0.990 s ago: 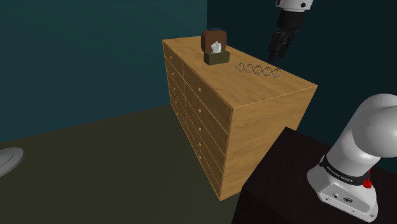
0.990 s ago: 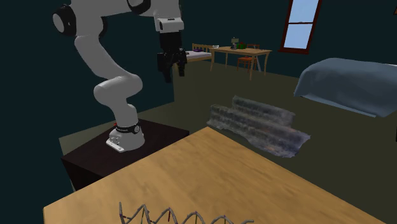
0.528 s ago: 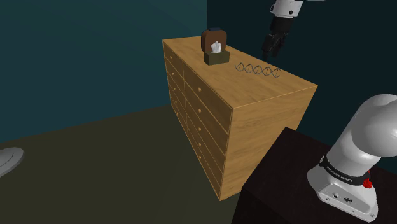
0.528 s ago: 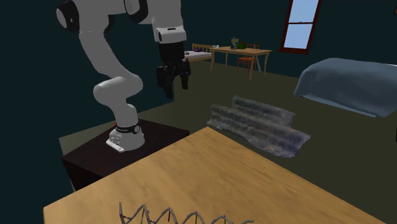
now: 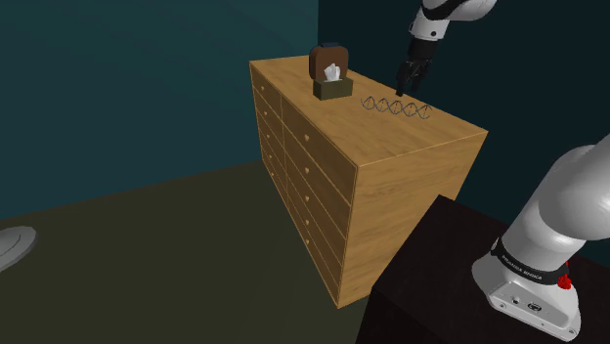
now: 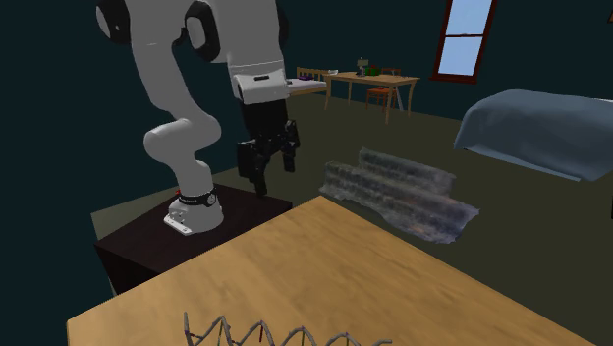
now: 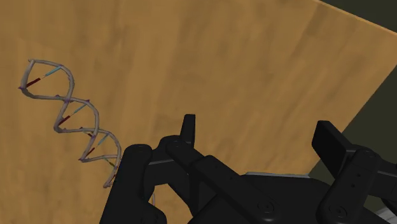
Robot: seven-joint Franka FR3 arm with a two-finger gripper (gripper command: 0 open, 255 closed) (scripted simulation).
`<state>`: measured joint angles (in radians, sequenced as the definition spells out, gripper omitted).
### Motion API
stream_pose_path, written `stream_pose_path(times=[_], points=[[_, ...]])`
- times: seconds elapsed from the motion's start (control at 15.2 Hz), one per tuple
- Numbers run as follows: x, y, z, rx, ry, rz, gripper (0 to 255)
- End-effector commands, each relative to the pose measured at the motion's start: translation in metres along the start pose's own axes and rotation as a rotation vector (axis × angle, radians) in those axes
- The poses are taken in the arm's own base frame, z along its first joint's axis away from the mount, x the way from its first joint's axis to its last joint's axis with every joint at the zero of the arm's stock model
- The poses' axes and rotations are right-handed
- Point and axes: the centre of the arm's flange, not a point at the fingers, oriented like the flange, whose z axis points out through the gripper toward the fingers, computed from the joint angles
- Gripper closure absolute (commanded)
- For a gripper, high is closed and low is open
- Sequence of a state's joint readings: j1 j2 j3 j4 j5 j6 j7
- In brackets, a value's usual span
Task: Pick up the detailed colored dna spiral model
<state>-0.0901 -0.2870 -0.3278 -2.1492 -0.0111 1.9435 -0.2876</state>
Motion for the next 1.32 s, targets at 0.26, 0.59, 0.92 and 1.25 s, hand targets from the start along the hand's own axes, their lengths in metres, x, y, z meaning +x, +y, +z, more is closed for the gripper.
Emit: stream_pose_path(times=[0.26,0.59,0.92,1.25], points=[[0.042,0.063,0.027,0.011,0.010,0.028,0],[0.076,0.116,0.050,0.021,0.018,0.051,0],[0.108,0.169,0.074,0.031,0.026,0.074,0],[0.121,0.194,0.095,0.035,0.030,0.084,0]])
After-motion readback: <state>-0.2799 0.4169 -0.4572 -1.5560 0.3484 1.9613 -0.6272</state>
